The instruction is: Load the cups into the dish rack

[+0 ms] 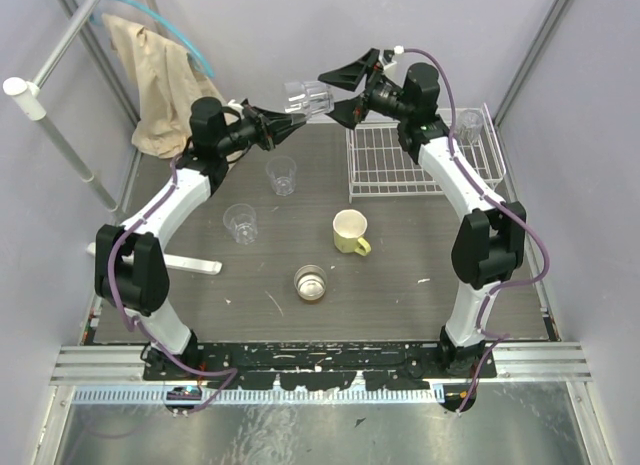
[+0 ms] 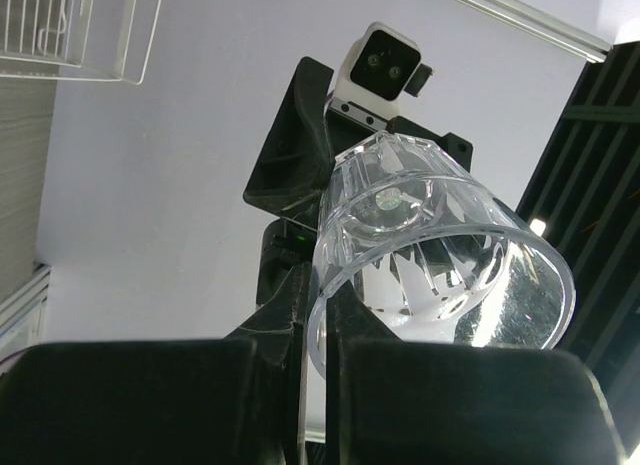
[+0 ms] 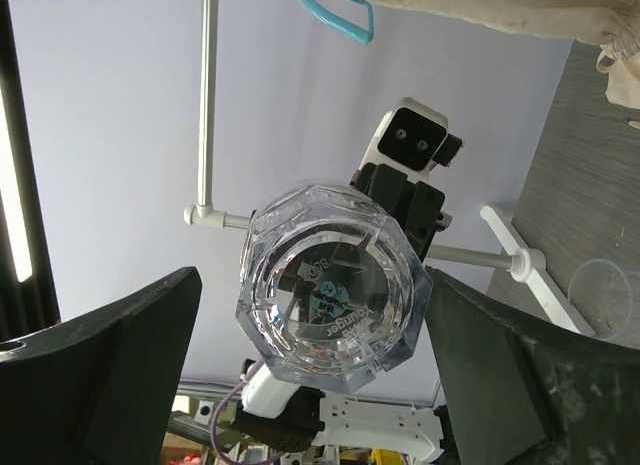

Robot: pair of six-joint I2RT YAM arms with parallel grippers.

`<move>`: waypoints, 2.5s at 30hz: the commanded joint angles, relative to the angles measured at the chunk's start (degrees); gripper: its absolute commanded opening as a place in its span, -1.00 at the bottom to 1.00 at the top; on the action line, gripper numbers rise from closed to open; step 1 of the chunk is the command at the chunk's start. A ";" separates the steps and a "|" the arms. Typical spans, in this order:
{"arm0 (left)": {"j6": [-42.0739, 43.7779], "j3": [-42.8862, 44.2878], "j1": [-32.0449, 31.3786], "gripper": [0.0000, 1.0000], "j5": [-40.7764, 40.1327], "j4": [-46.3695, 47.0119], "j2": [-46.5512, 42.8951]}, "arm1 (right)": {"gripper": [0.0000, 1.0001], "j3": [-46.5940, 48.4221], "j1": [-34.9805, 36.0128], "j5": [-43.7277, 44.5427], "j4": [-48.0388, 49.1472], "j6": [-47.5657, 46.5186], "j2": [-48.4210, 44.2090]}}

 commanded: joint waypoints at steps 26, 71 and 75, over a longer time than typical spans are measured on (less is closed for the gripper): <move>-0.80 -0.65 -0.21 -0.99 0.57 4.87 -0.29 | 0.02 -1.05 0.52 -1.22 4.08 0.08 -1.80; 59.00 14.27 5.68 0.49 -15.04 -59.19 0.10 | -0.46 26.45 -29.20 39.26 -63.53 -62.11 3.78; 59.38 14.52 5.79 0.50 -15.15 -59.05 0.90 | -0.46 28.52 -30.07 44.20 -64.81 -64.93 6.21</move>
